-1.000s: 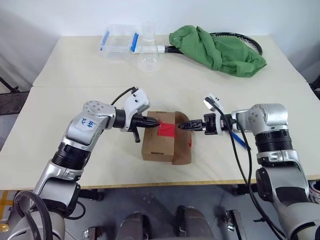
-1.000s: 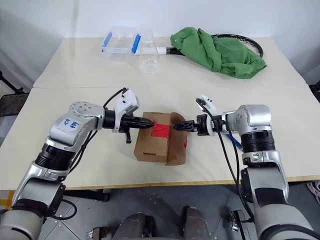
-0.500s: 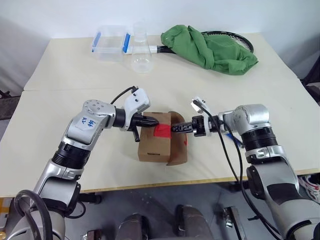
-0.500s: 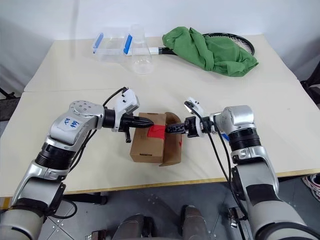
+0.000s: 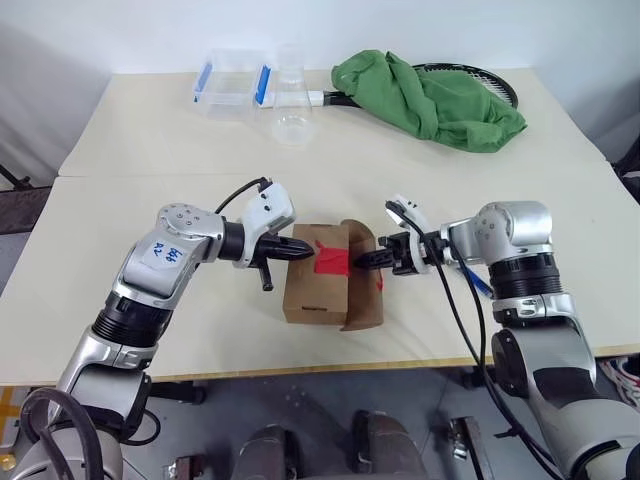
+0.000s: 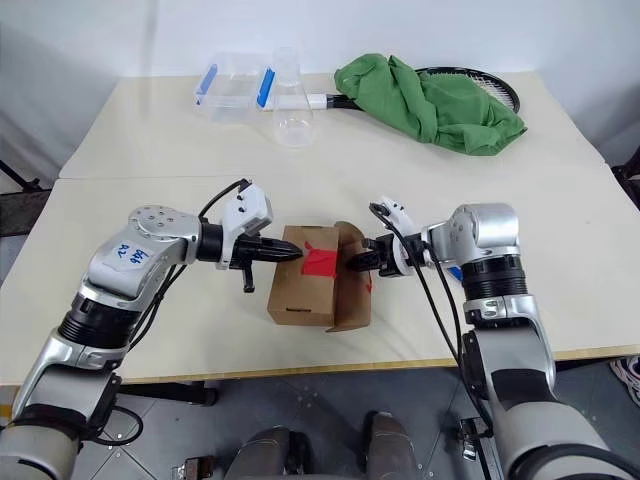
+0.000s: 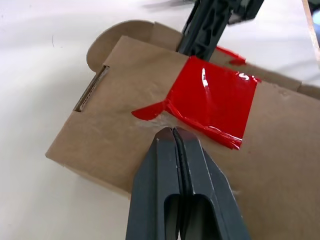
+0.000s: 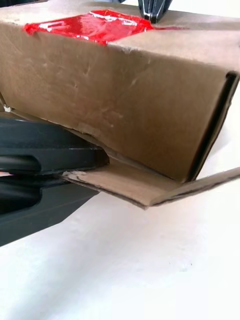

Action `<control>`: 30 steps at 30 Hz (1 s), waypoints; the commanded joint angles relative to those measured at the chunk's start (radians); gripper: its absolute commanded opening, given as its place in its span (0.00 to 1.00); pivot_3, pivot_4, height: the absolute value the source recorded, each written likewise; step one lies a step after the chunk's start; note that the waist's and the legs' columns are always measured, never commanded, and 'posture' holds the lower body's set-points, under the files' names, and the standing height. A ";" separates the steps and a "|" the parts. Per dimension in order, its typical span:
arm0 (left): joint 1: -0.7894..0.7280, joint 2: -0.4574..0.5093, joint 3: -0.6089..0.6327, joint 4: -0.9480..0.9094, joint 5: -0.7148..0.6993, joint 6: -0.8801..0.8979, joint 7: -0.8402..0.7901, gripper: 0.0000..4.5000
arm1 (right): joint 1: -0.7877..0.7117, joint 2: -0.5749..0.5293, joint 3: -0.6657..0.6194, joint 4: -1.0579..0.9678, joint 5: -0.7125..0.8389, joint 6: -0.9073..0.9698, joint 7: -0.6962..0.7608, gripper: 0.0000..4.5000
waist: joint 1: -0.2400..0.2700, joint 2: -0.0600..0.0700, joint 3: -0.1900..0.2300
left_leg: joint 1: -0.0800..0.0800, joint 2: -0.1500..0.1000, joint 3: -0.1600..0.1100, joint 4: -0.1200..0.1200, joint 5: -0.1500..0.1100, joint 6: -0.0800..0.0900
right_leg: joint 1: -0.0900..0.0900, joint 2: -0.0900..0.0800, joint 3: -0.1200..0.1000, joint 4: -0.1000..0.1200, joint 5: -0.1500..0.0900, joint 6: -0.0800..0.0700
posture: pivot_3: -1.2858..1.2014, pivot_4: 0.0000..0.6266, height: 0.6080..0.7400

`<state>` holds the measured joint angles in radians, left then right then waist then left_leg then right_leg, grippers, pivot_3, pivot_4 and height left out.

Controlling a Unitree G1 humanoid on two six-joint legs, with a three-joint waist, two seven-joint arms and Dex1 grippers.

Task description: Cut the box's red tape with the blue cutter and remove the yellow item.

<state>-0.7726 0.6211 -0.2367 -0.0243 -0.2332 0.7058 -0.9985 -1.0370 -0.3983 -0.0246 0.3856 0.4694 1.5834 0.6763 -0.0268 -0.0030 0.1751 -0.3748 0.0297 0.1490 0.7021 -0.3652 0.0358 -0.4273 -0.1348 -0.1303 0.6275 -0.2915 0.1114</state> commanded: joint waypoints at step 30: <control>-0.041 0.015 0.263 -0.092 -0.199 0.161 0.056 0.00 | -0.287 -0.121 0.207 -0.119 0.947 0.031 -1.068 0.01 | -0.004 0.000 0.000 | -0.003 0.001 -0.001 -0.002 0.000 0.000 | -0.003 -0.001 -0.002 -0.001 0.000 0.000 | 0.52 0.24 1.00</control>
<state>-0.8021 0.6335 0.0130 -0.0752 -0.4025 0.8555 -0.9399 -1.3175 -0.5259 0.2163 0.2955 1.3799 1.6095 -0.3687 -0.0309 -0.0031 0.1752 -0.3778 0.0299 0.1479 0.6999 -0.3652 0.0360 -0.4303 -0.1360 -0.1318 0.6268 -0.2915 0.1113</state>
